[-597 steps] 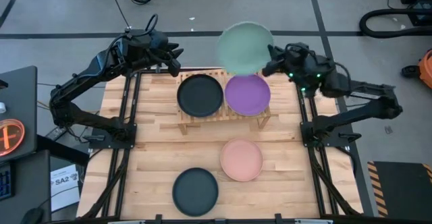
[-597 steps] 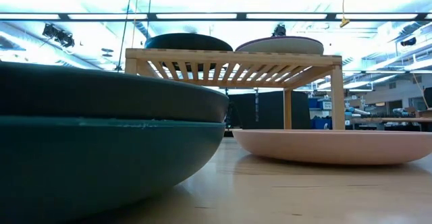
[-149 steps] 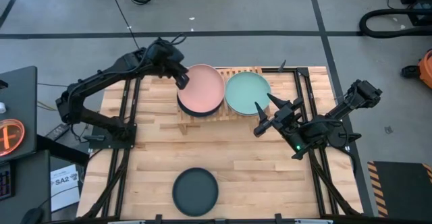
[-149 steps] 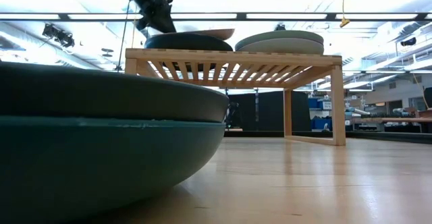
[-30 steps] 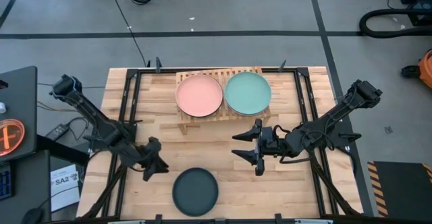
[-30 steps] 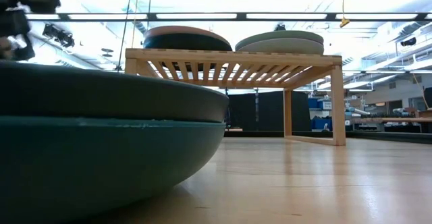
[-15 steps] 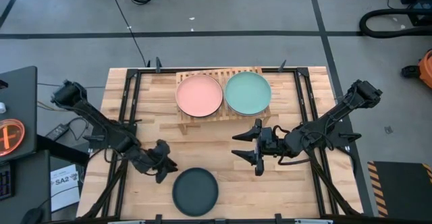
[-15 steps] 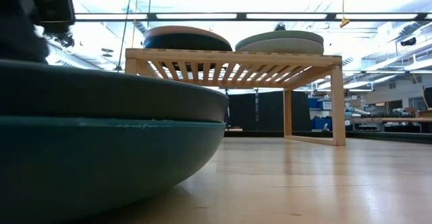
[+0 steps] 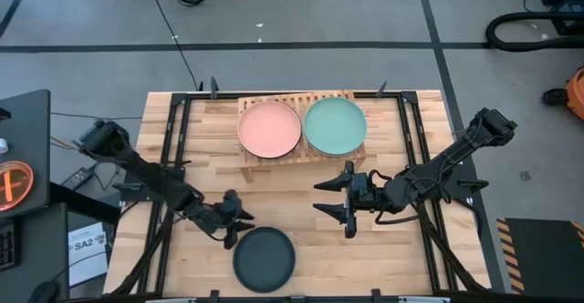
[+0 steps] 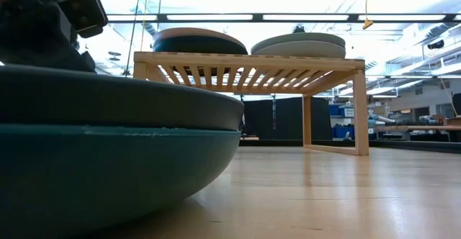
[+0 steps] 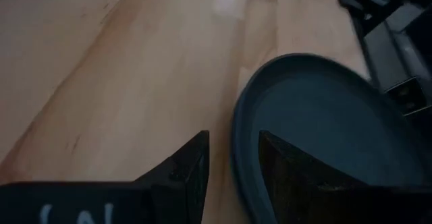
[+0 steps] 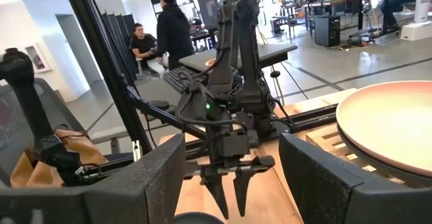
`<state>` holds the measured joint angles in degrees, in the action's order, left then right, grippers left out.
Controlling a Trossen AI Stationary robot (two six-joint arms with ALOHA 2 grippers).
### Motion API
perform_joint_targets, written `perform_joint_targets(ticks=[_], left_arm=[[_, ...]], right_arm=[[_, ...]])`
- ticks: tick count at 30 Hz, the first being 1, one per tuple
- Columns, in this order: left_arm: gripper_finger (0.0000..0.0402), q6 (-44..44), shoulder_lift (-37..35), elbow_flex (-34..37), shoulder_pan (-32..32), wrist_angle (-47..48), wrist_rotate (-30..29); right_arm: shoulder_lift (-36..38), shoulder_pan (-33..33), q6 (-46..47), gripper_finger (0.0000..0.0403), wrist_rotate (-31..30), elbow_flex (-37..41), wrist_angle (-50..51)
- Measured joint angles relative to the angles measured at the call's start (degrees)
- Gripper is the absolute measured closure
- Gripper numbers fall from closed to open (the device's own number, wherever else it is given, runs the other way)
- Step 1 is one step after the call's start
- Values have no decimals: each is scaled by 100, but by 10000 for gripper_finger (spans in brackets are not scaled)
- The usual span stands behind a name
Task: Place and stack plates onto a shelf
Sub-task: Stack the black plate on top of the pink plate on shelf
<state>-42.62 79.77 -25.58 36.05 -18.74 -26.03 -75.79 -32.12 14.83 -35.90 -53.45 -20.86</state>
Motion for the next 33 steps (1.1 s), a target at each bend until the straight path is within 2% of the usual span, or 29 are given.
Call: perform_joint_targets(ticks=[12, 33], left_arm=[[267, 192, 591, 0, 16, -237, -143], [267, 128, 605, 2, 206, -660, -74]], right_arm=[[0, 0, 0, 159, 0, 0, 8], [0, 0, 2, 159, 0, 0, 46]])
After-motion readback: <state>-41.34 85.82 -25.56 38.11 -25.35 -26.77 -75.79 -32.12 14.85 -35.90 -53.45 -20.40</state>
